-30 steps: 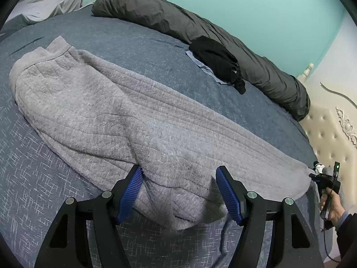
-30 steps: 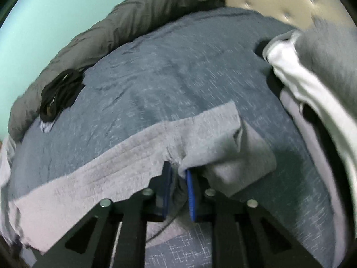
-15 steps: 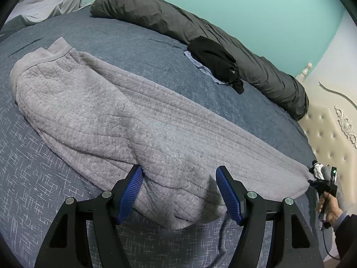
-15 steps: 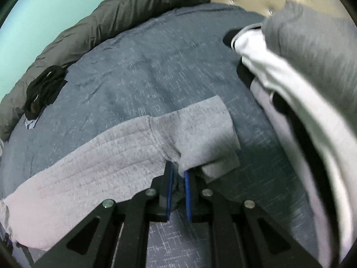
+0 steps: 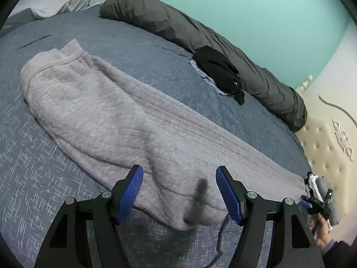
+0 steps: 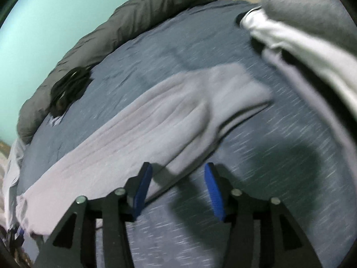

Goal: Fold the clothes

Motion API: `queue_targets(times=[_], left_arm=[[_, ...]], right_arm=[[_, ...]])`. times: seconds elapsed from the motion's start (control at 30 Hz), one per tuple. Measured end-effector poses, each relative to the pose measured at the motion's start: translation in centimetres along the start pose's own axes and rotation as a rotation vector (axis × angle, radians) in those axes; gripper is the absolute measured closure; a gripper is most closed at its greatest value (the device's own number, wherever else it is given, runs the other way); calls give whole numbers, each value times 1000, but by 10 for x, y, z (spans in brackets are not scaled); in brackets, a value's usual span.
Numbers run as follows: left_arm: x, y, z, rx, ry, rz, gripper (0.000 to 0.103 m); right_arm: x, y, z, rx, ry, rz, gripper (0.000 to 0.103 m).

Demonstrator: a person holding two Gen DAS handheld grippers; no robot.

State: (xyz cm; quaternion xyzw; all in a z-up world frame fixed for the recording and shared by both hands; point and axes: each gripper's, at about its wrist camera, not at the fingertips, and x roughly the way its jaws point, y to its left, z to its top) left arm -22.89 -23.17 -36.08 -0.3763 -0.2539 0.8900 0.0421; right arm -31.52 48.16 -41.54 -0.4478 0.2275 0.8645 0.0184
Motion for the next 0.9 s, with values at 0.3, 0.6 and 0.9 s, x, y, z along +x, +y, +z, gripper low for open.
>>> queue_targets(times=[0.3,0.6,0.9], left_arm=[[1,34,-5,-65,45,8,31],[-15,49,-6,-77,25,23,31],[-40,64,-10,-95,-2,29,31]], right_arm=[[14,9,6,44,-18,23,53],[-23,26,-28,4,-101,-105,54],[-40,168,-124,-260,-8,196,54]])
